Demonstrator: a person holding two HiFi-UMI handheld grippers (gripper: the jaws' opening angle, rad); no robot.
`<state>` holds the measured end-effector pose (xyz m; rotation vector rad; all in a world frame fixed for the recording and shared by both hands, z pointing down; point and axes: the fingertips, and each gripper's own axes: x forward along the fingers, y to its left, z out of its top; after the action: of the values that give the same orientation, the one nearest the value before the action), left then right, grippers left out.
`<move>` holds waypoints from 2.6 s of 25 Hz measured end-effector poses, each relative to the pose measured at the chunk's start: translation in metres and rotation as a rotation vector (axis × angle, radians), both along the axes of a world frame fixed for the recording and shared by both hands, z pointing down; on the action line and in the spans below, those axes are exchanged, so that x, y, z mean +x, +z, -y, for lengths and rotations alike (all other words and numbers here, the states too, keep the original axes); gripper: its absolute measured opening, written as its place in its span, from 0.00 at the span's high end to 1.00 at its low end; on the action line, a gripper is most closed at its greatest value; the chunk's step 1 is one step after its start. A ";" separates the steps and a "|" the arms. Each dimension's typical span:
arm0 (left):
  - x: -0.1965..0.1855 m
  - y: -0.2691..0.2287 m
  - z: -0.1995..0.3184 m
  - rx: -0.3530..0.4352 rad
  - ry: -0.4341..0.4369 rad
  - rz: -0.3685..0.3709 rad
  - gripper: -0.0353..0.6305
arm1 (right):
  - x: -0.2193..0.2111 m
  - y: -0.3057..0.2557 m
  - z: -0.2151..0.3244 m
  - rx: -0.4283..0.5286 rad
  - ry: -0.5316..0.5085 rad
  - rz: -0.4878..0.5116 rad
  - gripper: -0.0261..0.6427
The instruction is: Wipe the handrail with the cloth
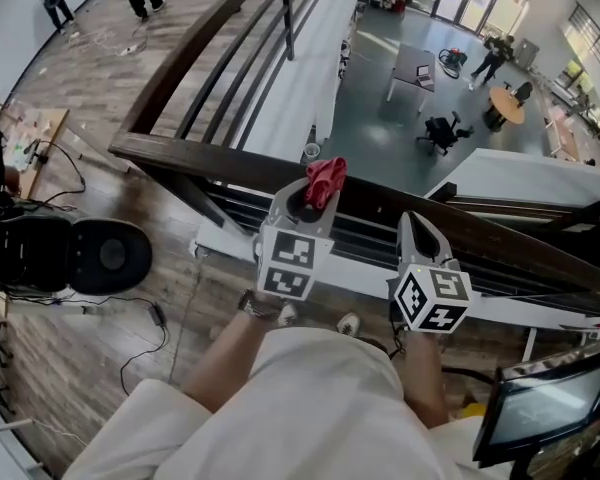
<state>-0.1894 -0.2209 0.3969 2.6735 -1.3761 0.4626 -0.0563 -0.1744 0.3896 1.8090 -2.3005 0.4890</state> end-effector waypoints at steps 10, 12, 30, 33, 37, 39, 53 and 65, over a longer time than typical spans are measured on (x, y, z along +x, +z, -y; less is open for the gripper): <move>-0.035 -0.002 -0.007 0.071 -0.082 -0.025 0.76 | -0.006 0.000 -0.004 -0.009 -0.032 -0.003 0.96; -0.037 0.000 -0.010 0.088 -0.080 -0.029 0.76 | -0.012 0.001 -0.002 -0.012 -0.042 -0.005 0.96; -0.034 0.041 -0.032 -0.023 -0.068 -0.002 0.77 | -0.024 0.003 0.003 -0.026 -0.068 -0.017 0.96; -0.031 0.050 -0.034 -0.054 -0.062 -0.009 0.77 | -0.021 0.003 0.002 -0.024 -0.063 -0.018 0.96; -0.021 0.059 -0.039 -0.089 -0.032 -0.030 0.77 | -0.017 0.003 -0.002 -0.020 -0.058 -0.019 0.96; -0.015 0.061 -0.041 -0.100 -0.011 -0.043 0.77 | -0.014 0.003 -0.003 -0.018 -0.055 -0.019 0.96; 0.031 0.063 -0.056 -0.115 0.093 -0.031 0.77 | 0.003 0.010 -0.012 -0.019 -0.017 -0.008 0.96; 0.022 0.060 -0.051 -0.113 0.087 -0.009 0.76 | 0.000 0.011 -0.010 -0.023 -0.019 -0.001 0.96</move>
<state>-0.1669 -0.1697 0.4571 2.6484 -1.1964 0.5197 -0.0567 -0.1648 0.4006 1.7742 -2.3000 0.5103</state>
